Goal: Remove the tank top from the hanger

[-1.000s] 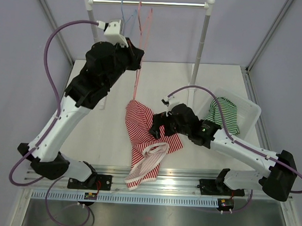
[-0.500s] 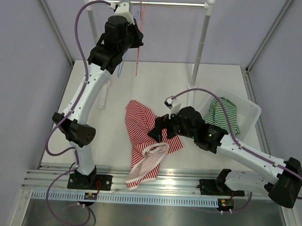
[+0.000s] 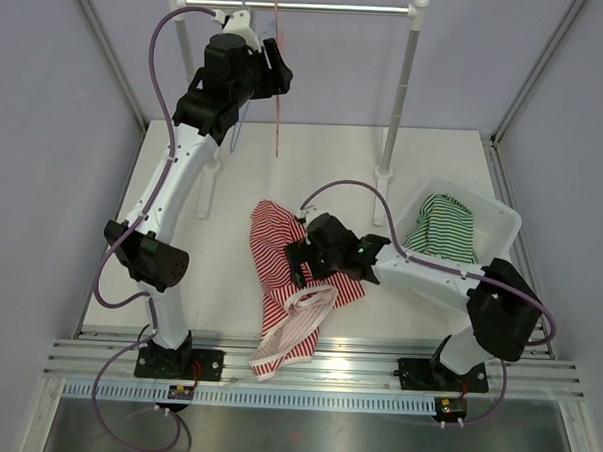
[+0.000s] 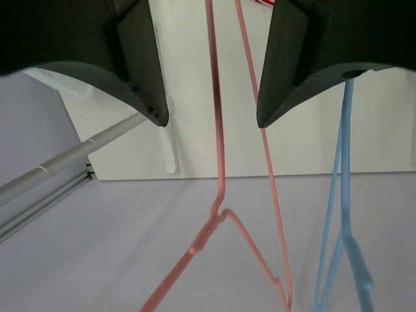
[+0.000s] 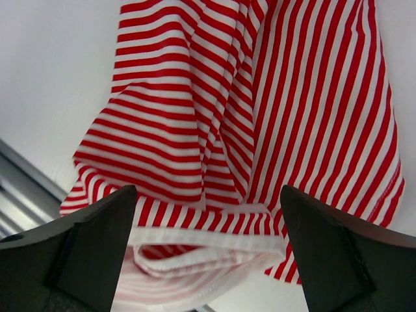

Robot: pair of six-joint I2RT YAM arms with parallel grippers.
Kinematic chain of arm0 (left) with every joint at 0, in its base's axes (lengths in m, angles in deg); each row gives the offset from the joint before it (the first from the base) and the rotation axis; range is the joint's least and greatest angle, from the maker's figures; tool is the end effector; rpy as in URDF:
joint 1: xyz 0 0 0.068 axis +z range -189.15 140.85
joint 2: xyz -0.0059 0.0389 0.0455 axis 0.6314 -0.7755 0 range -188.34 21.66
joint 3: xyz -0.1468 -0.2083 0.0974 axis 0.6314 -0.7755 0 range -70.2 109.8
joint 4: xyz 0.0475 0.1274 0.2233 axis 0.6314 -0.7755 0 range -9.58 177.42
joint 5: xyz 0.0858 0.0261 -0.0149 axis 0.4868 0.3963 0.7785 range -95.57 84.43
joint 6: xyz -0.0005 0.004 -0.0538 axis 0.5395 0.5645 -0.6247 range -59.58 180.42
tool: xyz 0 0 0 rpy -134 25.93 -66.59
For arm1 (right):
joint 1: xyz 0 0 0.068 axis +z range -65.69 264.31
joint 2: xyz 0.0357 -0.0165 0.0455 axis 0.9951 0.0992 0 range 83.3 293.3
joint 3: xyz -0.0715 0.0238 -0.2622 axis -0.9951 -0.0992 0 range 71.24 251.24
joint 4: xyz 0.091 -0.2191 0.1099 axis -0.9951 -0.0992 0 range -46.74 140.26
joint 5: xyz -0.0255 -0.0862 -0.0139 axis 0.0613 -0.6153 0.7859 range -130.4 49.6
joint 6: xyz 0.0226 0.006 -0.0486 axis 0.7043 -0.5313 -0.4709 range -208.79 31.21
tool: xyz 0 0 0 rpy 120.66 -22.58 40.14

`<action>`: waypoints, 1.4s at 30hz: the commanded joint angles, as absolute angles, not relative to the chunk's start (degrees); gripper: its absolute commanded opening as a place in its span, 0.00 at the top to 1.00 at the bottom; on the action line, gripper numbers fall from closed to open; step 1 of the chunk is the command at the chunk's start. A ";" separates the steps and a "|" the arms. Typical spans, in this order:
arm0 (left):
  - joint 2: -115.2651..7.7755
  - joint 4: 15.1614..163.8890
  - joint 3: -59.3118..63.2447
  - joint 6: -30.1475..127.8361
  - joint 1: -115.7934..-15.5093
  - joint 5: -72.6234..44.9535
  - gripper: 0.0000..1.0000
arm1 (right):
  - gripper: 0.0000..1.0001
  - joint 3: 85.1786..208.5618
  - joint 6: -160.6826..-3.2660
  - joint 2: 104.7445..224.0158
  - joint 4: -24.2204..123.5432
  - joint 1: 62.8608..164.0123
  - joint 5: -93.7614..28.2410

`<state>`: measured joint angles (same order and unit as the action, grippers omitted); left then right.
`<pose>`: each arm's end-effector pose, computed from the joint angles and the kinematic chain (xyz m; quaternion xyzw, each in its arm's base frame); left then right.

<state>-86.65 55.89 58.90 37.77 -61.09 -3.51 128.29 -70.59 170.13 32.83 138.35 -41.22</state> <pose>0.3884 -0.1552 0.4867 -0.0163 0.7700 -0.2291 0.5953 0.1897 0.2606 0.2271 -0.2840 0.8866 0.2097 0.2987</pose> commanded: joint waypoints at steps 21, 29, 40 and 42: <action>-31.71 55.26 16.13 38.27 -61.12 2.22 0.01 | 1.00 141.29 -70.77 189.51 28.55 140.12 -53.93; -17.99 48.93 0.92 40.29 -61.21 6.82 0.01 | 1.00 144.09 -70.24 170.69 24.16 136.70 -63.16; -7.96 51.03 -16.14 42.14 -61.12 14.37 0.01 | 1.00 153.59 -74.20 151.52 12.03 121.96 -82.57; -8.04 50.86 -16.59 42.67 -61.12 14.55 0.01 | 1.00 154.20 -75.51 149.93 10.54 119.13 -84.69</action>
